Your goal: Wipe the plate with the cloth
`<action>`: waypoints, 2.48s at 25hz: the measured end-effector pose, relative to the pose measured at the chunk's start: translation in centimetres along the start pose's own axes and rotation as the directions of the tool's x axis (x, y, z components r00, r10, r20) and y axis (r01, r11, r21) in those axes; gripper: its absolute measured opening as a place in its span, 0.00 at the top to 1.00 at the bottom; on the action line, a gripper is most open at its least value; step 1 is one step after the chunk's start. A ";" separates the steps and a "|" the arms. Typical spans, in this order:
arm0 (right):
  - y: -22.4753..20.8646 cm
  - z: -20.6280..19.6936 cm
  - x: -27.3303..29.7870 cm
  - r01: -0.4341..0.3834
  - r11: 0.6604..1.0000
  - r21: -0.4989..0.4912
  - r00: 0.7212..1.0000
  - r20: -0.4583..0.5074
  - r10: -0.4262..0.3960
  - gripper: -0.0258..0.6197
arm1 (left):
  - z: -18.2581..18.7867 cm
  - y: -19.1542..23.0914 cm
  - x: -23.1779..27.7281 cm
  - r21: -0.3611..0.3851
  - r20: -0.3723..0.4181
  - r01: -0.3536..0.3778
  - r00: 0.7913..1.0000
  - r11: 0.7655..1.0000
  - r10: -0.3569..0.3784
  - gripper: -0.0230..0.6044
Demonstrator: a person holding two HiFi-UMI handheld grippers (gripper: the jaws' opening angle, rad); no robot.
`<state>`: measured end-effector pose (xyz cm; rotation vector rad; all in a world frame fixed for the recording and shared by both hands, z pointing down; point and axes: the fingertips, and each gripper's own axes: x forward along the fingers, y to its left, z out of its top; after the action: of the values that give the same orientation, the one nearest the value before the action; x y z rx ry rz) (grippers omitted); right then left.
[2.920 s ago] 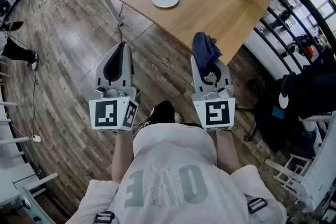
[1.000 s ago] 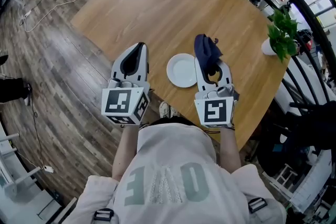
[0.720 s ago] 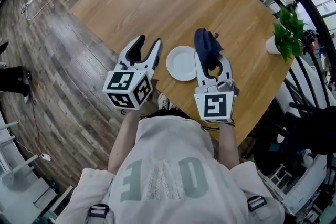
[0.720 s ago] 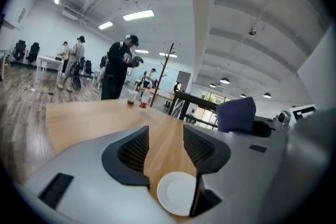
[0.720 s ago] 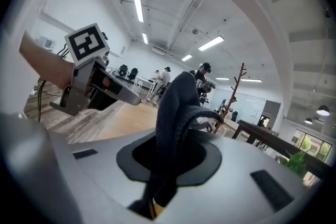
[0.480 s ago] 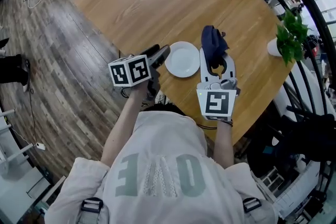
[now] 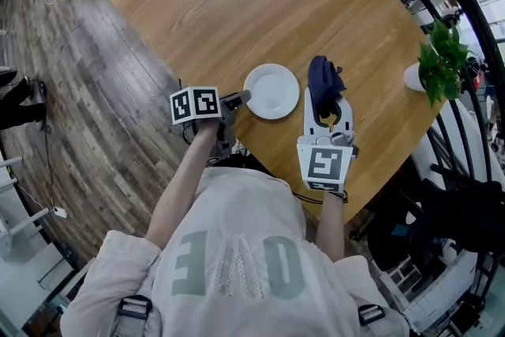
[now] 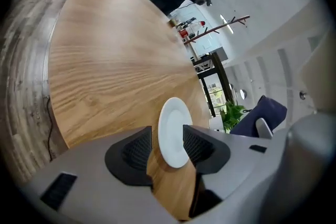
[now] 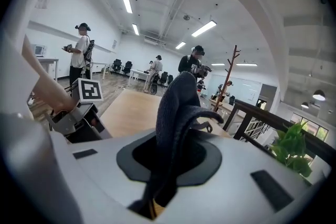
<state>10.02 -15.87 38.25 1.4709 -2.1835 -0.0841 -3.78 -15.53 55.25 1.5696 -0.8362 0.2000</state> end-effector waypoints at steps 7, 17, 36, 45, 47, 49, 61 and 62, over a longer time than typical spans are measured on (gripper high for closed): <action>0.2 -1.0 0.1 -0.015 1.000 0.024 1.000 -0.024 0.015 0.87 | -0.6 0.7 0.7 -0.049 -0.020 -0.015 1.000 0.999 0.014 0.72; 0.9 -5.2 1.8 -0.062 0.991 -0.119 0.983 -0.180 0.040 0.87 | -0.9 1.4 1.4 -0.041 -0.040 -0.030 0.999 0.999 0.028 0.89; 5.9 -14.7 8.9 -0.509 0.665 -0.547 0.791 -0.602 0.110 0.87 | -0.8 1.2 1.5 -0.072 -0.005 0.012 1.000 0.997 -0.013 0.92; 10.5 -15.8 2.5 -0.631 0.598 -0.494 0.709 -0.681 0.184 0.87 | -0.5 1.0 1.7 -0.050 0.027 0.002 1.000 0.999 0.000 0.92; 11.2 -15.9 1.4 -0.647 0.595 -0.477 0.696 -0.688 0.205 0.87 | -0.3 0.9 1.8 -0.040 0.032 -0.001 0.999 0.999 0.003 0.92; 11.5 -16.0 0.8 -0.663 0.589 -0.462 0.683 -0.696 0.222 0.87 | -0.2 0.8 1.9 -0.038 0.034 -0.002 0.999 0.999 0.004 0.92; 6.5 -13.7 10.5 -0.462 0.742 -0.486 0.802 -0.585 0.116 0.87 | -0.5 0.6 2.3 0.008 -0.009 -0.018 1.000 1.000 0.018 0.92; 6.6 -13.8 10.7 -0.456 0.739 -0.496 0.806 -0.582 0.108 0.87 | -0.5 0.5 2.3 0.010 -0.011 -0.018 1.000 1.000 0.018 0.92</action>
<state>7.36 -19.57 56.38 0.6499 -1.6658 -0.2388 -2.32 -15.93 57.07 1.5698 -0.8420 0.2260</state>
